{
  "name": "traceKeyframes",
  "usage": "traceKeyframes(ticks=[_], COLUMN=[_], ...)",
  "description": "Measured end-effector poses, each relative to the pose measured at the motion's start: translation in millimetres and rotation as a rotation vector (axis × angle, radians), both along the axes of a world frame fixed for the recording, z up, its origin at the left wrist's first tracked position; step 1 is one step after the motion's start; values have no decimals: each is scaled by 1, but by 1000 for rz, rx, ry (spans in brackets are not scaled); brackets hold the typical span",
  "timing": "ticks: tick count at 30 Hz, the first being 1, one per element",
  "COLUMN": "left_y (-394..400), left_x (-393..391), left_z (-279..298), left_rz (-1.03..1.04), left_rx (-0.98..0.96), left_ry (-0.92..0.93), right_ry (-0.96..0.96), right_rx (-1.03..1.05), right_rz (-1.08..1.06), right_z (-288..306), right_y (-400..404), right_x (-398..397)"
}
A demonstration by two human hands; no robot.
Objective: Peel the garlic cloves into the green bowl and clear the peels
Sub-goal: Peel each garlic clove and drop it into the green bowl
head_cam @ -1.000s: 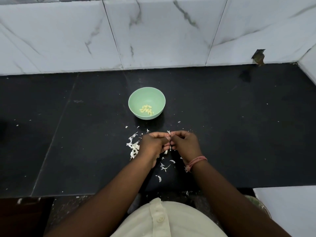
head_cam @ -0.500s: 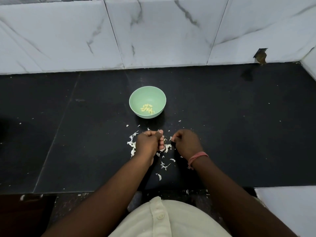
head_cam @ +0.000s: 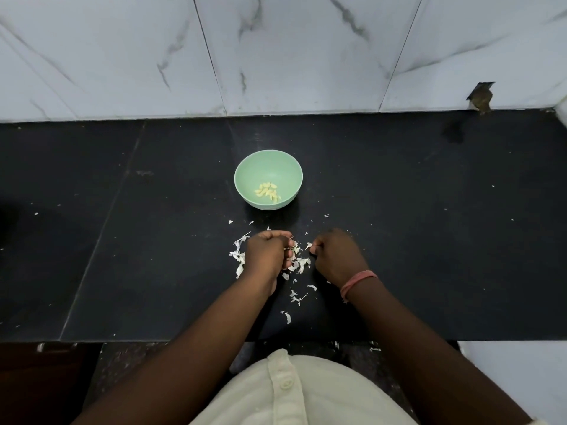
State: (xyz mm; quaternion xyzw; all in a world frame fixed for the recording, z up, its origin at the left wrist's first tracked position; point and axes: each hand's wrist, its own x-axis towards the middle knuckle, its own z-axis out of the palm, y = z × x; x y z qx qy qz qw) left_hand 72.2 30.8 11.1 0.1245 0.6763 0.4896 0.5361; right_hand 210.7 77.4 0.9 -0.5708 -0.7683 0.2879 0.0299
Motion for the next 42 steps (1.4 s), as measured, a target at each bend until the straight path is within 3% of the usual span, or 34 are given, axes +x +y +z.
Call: traceKeyframes(ticks=[5,16,37,39,42], left_y=[7,13,1,0,-4], left_x=[0,-9,-9,-8,-4], left_z=[-1,-1,6,5,5], left_rz=[-18,73,76,35,-67], left_rx=[2,28,51,60,98], left_ry=[15,48,57,32,-6], right_ry=[-67,-179,-130,30,555], right_rx=[42,37,212,184,-61], right_rz=[116,144,135,12,-420], right_z=[-1,-1,-6,-3,5], right_y=[3,14,-8,-7,-14], right_x=[-3,-16,-5,-3,-9])
